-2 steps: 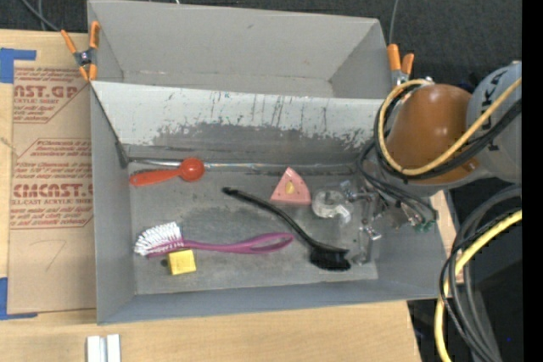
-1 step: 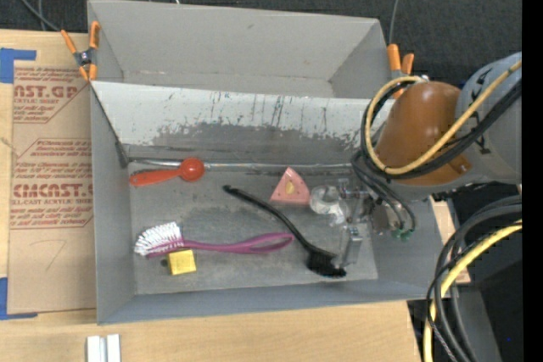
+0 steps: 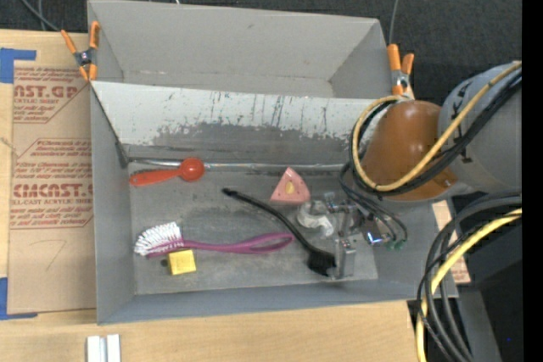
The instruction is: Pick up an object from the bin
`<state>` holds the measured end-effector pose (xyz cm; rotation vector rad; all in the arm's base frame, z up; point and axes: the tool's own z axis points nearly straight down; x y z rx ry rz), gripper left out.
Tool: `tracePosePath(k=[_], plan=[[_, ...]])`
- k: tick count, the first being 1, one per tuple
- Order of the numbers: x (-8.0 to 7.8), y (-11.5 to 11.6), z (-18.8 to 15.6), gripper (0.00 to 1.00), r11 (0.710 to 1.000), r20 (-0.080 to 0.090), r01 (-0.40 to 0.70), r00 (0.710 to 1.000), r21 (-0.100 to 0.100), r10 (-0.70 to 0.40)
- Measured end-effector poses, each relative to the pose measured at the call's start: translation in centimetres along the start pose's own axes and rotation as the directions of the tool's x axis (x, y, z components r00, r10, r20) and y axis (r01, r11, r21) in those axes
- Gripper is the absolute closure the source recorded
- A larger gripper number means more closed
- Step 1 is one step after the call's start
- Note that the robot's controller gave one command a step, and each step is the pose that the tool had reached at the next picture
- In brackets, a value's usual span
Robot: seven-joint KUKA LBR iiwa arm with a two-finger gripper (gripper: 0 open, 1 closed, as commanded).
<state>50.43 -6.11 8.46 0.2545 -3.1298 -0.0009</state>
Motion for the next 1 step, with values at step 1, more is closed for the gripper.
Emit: tracePosePath(k=[1], plan=[[-0.23, 0.83, 0.31, 0.00, 0.996, -0.001, -0.086, 0.996, -0.001, 0.086]])
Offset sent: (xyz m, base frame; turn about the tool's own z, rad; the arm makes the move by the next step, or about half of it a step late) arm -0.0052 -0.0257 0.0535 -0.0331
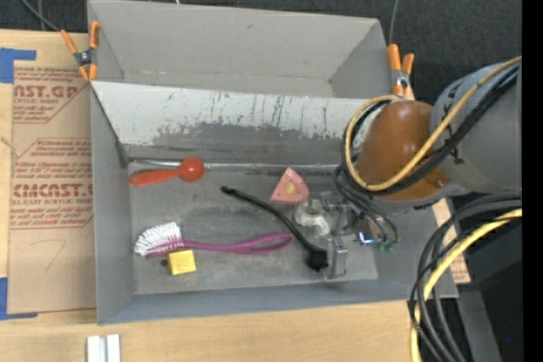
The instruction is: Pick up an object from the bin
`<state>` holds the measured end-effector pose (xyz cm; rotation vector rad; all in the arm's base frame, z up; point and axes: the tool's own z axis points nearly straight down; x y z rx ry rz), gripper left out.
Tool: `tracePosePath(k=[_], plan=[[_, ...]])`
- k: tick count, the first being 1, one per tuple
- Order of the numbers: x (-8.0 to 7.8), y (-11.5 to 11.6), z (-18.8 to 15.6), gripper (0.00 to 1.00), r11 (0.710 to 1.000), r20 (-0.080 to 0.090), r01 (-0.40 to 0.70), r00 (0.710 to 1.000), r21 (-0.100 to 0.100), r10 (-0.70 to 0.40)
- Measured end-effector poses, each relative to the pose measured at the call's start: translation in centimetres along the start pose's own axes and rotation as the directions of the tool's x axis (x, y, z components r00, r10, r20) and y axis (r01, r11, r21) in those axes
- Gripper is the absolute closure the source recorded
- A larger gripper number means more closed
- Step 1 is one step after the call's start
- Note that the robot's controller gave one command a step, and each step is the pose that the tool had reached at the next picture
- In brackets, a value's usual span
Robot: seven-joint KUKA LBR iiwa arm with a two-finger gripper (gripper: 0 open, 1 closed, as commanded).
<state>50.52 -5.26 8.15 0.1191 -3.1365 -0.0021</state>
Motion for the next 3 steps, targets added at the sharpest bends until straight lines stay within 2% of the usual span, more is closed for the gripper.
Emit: tracePosePath(k=[1, 2, 3], plan=[[0.6, -2.1, -3.9, 0.00, 1.000, 0.000, 0.009, 1.000, 0.000, -0.009], [1.4, 1.0, 0.5, 0.00, 0.993, 0.000, -0.121, 0.993, -0.004, 0.121], [-0.8, 0.7, 0.7, 1.00, 0.998, 0.028, 0.068, 0.997, 0.008, -0.068]])
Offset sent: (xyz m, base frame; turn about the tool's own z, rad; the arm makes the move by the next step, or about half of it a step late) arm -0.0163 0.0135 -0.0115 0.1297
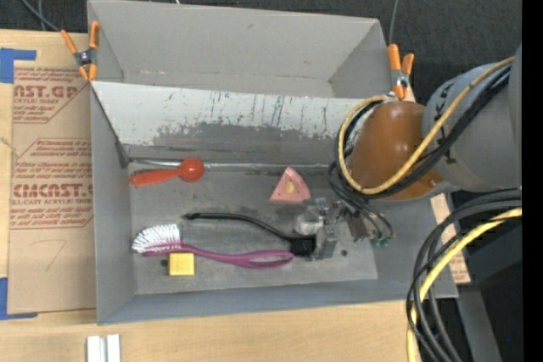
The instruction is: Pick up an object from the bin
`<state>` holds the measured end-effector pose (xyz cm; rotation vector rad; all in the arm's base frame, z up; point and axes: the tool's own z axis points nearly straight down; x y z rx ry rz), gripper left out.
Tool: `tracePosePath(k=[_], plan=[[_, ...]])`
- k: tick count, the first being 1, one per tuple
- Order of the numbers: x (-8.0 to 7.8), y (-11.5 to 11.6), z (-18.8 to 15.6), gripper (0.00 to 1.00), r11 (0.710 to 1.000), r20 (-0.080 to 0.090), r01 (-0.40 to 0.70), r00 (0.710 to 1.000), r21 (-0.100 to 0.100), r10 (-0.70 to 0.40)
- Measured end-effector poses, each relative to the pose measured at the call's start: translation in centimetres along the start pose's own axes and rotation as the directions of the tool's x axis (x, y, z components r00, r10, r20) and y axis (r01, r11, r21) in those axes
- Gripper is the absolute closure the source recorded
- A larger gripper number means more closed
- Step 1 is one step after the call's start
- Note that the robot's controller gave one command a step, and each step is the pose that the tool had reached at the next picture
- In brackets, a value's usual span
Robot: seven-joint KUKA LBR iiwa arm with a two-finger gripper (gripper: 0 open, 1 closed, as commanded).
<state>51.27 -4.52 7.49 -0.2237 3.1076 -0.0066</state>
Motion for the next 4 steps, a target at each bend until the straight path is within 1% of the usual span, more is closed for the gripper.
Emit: tracePosePath(k=[1, 2, 3, 4], plan=[[0.0, 0.0, 0.0, 1.00, 1.000, 0.000, 0.000, 1.000, 0.000, 0.000], [-0.4, 0.5, 0.0, 1.00, 1.000, -0.002, 0.004, 1.000, 0.002, -0.004], [-1.4, 0.5, -0.6, 1.00, 0.999, -0.005, 0.032, 0.999, 0.000, -0.032], [-3.3, -1.2, -0.2, 1.00, 0.913, 0.005, 0.409, 0.913, 0.001, -0.409]])
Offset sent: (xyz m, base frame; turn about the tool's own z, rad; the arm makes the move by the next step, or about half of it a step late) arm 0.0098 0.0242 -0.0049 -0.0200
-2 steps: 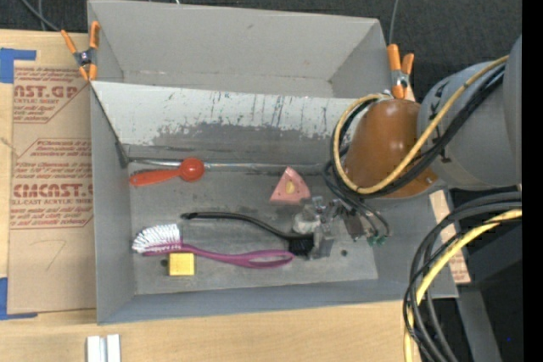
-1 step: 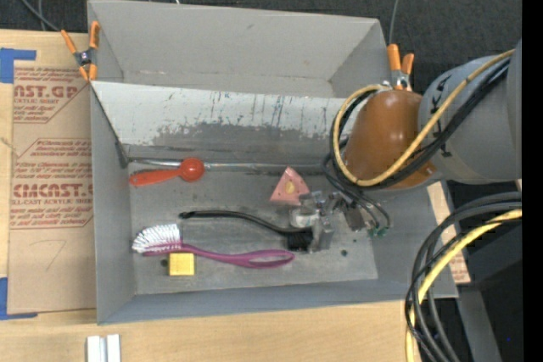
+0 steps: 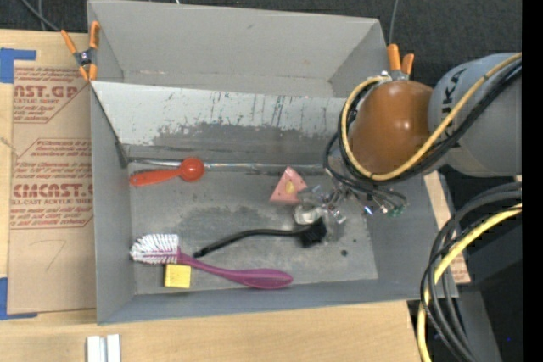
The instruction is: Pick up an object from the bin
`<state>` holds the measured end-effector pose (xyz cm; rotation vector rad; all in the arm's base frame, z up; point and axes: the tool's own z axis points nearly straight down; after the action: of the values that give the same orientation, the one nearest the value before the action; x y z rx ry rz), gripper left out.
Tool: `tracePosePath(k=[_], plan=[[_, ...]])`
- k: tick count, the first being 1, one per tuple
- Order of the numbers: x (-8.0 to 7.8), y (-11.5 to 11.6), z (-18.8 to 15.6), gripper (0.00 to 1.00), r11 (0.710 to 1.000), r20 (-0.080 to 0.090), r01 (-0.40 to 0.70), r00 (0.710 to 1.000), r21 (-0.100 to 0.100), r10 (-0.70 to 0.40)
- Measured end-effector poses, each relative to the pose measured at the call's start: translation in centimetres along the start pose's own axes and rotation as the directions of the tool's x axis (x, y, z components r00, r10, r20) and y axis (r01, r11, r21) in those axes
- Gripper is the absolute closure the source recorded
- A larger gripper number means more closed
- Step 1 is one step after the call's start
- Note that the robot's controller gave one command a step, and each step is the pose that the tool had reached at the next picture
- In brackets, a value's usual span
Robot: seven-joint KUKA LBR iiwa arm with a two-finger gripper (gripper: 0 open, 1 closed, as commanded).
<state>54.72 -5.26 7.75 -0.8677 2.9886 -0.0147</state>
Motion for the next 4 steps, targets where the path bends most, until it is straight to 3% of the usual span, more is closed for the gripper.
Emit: tracePosePath(k=[1, 2, 3, 4], plan=[[-0.5, 2.7, -0.3, 1.00, 0.944, 0.005, -0.331, 0.944, 0.006, 0.331], [-0.5, 0.8, 0.0, 1.00, 0.996, 0.017, -0.084, 0.996, 0.004, 0.084], [-0.5, 0.8, 0.0, 1.00, 0.996, 0.017, -0.084, 0.996, 0.004, 0.084], [-1.5, 1.5, 0.1, 1.00, 0.993, 0.020, -0.115, 0.993, 0.008, 0.114]])
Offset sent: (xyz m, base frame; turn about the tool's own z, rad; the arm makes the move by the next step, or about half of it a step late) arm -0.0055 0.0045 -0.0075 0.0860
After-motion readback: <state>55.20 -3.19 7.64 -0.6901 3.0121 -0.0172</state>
